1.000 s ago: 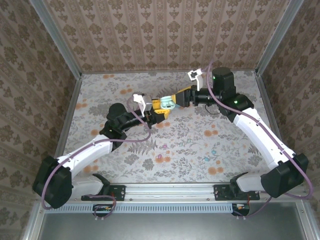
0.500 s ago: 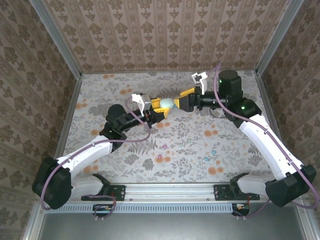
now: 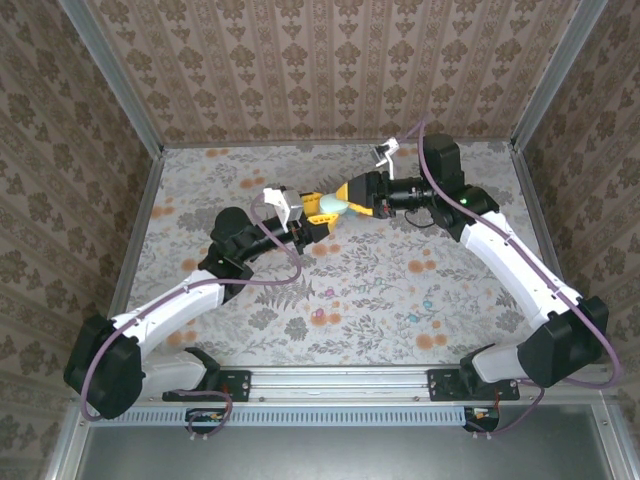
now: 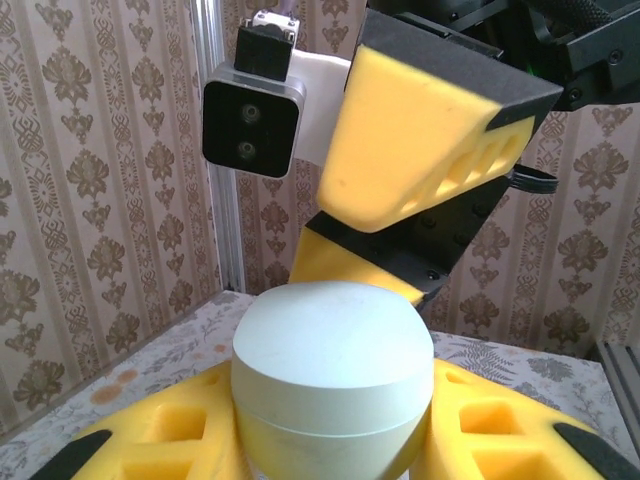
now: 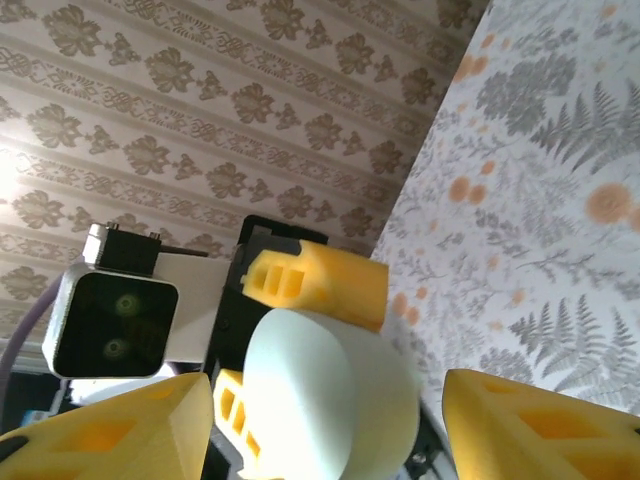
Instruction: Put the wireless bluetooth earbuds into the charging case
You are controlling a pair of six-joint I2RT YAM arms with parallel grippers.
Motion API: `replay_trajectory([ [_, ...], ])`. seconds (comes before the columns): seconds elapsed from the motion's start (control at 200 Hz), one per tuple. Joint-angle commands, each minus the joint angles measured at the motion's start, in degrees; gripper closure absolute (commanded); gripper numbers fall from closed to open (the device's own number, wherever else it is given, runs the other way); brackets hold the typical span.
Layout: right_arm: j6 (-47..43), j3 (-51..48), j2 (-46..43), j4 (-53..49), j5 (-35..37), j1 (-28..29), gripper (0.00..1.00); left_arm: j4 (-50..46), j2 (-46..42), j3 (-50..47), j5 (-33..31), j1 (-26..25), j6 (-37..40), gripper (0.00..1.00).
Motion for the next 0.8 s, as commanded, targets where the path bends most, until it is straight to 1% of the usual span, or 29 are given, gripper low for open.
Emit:
replay_trajectory([
  [0.0,6.54,-0.08,1.47,3.63,-4.37,0.32,0.38,2.06,-0.57,2.43,0.53,-0.42,1.47,0.72],
  [0.075,8.92,-0.27,2.83,4.73,-5.58,0.42,0.41,2.16,-0.66,2.61,0.42,-0.48,1.70,0.72],
  [0.26,11.27,-0.82,3.81,8.11,-7.77,0.59,0.43,1.71,-0.83,2.75,0.69,-0.41,2.09,0.72],
  [0.34,11.82,-0.93,4.21,8.76,-7.95,0.63,0.47,1.71,-0.70,2.92,0.81,-0.44,2.00,0.72],
  [0.44,12.81,-1.38,4.62,10.17,-8.02,0.45,0.52,1.58,-0.57,3.13,1.24,-0.48,1.98,0.72],
  [0.555,14.03,-1.91,4.49,11.74,-8.39,0.24,0.62,0.77,-0.75,3.19,0.89,-0.43,2.35,0.72],
  [0.7,15.31,-2.83,3.40,13.32,-8.98,0.28,0.72,-0.79,-1.02,3.12,-0.63,-0.39,3.14,0.71],
  [0.79,17.74,-4.22,2.69,16.33,-8.37,0.06,0.81,-1.31,-0.85,3.13,-0.76,-0.39,3.23,0.71],
])
